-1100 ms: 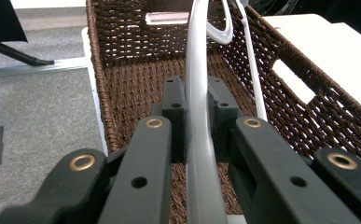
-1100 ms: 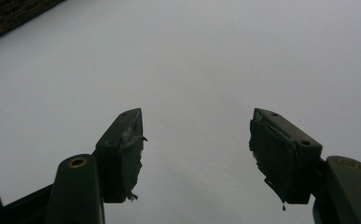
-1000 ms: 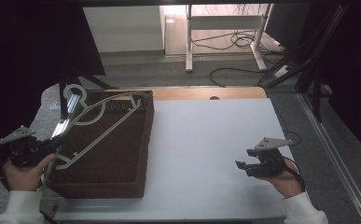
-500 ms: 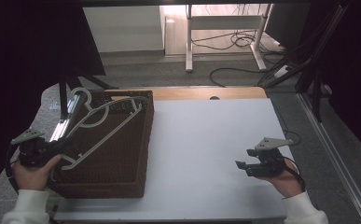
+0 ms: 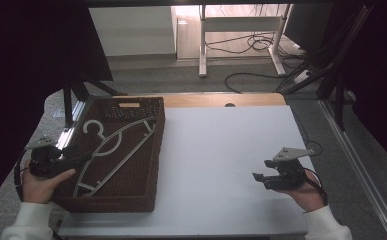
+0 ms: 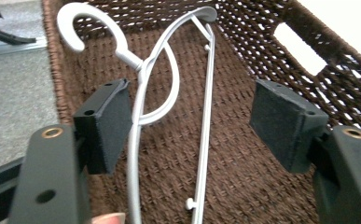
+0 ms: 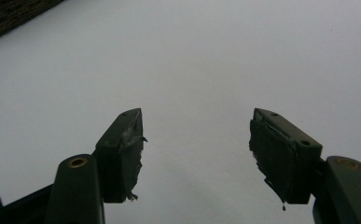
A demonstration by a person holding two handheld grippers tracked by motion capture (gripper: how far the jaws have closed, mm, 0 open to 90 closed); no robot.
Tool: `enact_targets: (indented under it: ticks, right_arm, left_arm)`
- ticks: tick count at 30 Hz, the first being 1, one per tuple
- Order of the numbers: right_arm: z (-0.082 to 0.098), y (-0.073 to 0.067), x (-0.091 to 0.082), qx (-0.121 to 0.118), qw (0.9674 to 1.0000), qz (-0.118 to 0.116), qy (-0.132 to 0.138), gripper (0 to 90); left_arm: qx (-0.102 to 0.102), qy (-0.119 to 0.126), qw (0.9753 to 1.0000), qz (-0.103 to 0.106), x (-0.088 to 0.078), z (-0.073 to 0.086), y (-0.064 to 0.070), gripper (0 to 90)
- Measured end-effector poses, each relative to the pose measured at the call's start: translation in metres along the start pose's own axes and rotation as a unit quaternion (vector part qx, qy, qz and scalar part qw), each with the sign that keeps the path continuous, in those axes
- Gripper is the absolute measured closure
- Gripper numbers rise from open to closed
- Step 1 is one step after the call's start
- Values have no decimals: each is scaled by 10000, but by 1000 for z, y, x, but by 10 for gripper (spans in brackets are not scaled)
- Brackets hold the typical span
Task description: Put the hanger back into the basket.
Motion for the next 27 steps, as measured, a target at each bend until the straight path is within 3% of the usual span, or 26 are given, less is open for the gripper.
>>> enact_targets:
  ticks: [7, 13, 27]
  right_arm:
    - [0, 0, 0, -27, 10000, -3, 4, 354]
    - [0, -1, -1, -48, 10000, -11, 60, 353]
    - [-4, -2, -5, 65, 9994, -124, 318, 335]
  left_arm:
    - [147, 128, 9995, 234, -6, -9, 14, 277]
    - [317, 171, 9981, 505, -8, -15, 36, 283]
    - [505, 107, 9939, 971, 18, -24, 92, 283]
Point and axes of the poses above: each handheld gripper's, and its own axes: x roughly forward along the jaws, z roughly out of its underside, y roughly to its right, the point moved 5 cm from there along x, roughly forward along the jaws, and after that the axes turned 10 degrees about x, right-handed, at the moved point
